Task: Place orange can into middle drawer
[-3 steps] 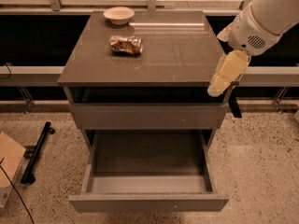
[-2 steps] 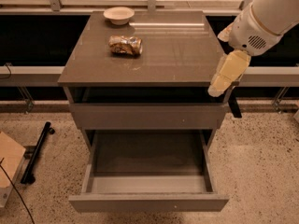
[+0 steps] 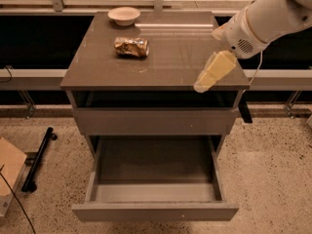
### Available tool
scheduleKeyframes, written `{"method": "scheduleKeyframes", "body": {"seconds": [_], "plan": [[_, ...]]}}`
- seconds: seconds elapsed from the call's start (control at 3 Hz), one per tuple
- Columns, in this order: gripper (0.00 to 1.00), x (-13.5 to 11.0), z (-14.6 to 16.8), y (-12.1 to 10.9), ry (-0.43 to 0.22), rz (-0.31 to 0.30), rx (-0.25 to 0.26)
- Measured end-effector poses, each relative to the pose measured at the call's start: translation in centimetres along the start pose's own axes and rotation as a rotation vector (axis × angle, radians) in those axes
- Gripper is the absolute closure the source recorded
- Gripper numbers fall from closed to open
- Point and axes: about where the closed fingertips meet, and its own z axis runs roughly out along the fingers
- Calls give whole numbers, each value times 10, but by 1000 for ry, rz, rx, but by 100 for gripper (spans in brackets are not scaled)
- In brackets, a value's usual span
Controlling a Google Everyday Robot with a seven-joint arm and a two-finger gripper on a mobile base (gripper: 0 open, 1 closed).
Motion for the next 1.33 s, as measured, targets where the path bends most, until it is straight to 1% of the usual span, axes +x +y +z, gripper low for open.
{"method": "scheduleKeyframes", "body": {"seconds": [0.33,0.67,1.0,1.33], "plan": [[0,-17,24,-12,-69,12,9],[0,-36,57,-30,-121,17,-5],[0,-48,77,-41,-143,16,-18],[0,-68,119,-69,-156,20,-57]]}}
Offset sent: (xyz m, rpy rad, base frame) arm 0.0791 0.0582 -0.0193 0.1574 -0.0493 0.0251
